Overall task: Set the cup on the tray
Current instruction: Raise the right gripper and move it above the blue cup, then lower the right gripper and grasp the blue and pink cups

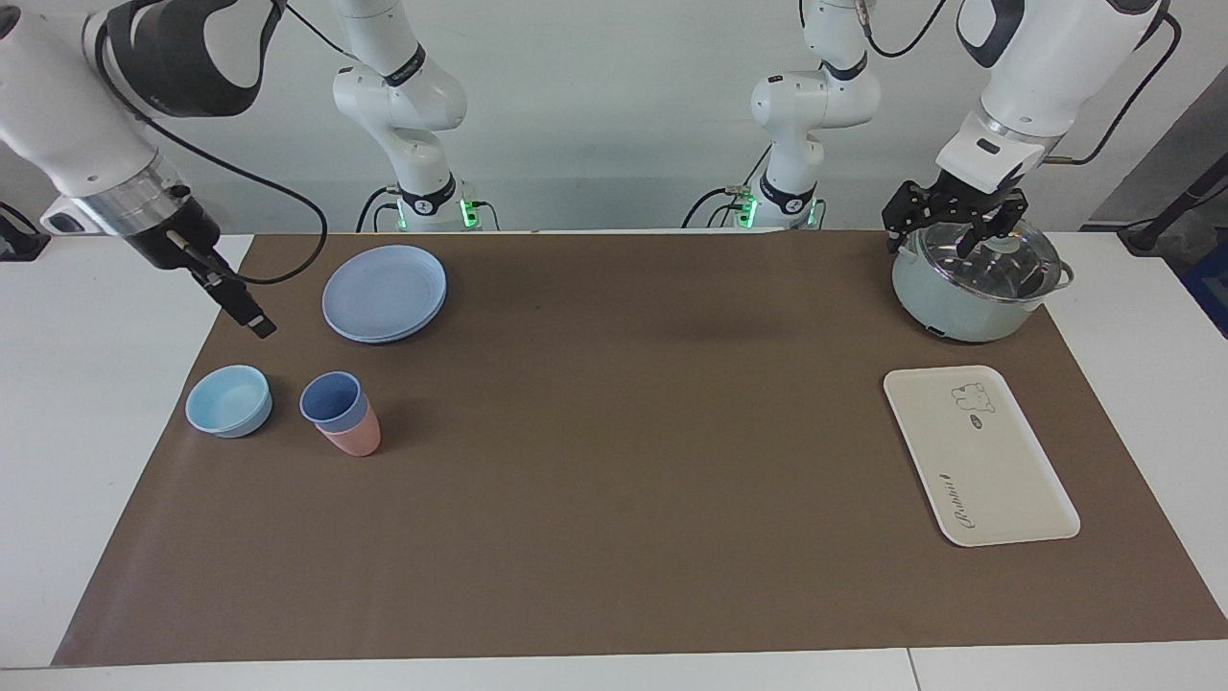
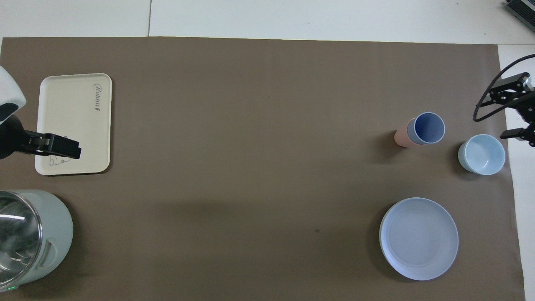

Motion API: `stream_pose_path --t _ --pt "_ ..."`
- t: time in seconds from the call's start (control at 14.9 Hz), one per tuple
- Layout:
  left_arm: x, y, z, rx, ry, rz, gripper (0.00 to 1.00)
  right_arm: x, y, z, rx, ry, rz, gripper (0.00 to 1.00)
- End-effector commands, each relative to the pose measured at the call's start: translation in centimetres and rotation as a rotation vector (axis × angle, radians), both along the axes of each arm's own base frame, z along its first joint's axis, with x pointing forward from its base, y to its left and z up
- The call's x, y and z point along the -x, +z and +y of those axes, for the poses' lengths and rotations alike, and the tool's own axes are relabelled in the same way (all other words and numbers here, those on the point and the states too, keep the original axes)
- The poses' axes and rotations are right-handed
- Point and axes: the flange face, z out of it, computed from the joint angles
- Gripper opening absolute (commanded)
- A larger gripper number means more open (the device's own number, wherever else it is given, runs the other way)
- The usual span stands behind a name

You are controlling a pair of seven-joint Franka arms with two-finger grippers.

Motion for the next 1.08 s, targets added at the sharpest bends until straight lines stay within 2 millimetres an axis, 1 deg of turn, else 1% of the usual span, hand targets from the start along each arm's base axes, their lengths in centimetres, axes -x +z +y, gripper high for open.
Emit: stream_pose_path --t 0.0,0.07,0.2,0.27,0.34,0.4,0.47,0.54,0.61,0.74,0.81,0.88,0.94,1.01 --pt "0.7 0.4 0.4 -0.019 -0.008 0.000 1.00 -2.1 -3.5 -1.7 -0.059 -0.092 0.034 0.88" --pt "0.7 0.4 0.4 -0.019 -0.008 0.000 1.00 -2.7 -4.5 -2.8 -0.090 -0.123 0.040 0.88" --pt "0.7 0.4 0.4 -0.019 -0.008 0.000 1.00 -3.6 -7.2 -3.4 -0.136 -0.168 0.078 0.88" --pt "0.7 0.4 0.4 -0.019 -0.008 0.001 1.00 -4.3 -8.4 -4.4 -0.169 -0.199 0.086 0.88" --pt "0.7 0.4 0.4 -0.019 -0.008 0.000 1.00 -4.8 -9.8 -4.9 -0.191 -0.227 0.106 0.88" --pt "0.7 0.4 0.4 -0.019 -0.006 0.001 1.00 -5.2 -11.6 -5.1 -0.196 -0.249 0.135 0.88" --pt "0.7 0.4 0.4 -0.019 -0.008 0.001 1.00 -5.6 -12.4 -5.3 -0.198 -0.272 0.145 0.88" --pt "0.7 0.4 0.4 -0.019 -0.008 0.001 1.00 -6.2 -13.9 -5.6 -0.204 -0.280 0.159 0.88" --pt "0.7 0.4 0.4 -0.019 -0.006 0.001 1.00 -6.5 -15.7 -6.5 -0.212 -0.296 0.181 0.89" --pt "0.7 0.4 0.4 -0.019 -0.008 0.000 1.00 -7.3 -19.1 -7.0 -0.220 -0.301 0.220 0.89" --pt "0.7 0.4 0.4 -0.019 -0.008 0.001 1.00 -7.7 -20.2 -7.0 -0.223 -0.303 0.228 0.89" --pt "0.7 0.4 0.4 -0.019 -0.008 0.000 1.00 -7.8 -21.1 -6.8 -0.225 -0.301 0.239 0.89" --pt "0.7 0.4 0.4 -0.019 -0.008 0.001 1.00 -7.9 -21.4 -6.2 -0.230 -0.295 0.244 0.89" --pt "0.7 0.4 0.4 -0.019 -0.008 0.000 1.00 -7.9 -22.0 -6.2 -0.236 -0.298 0.253 0.89"
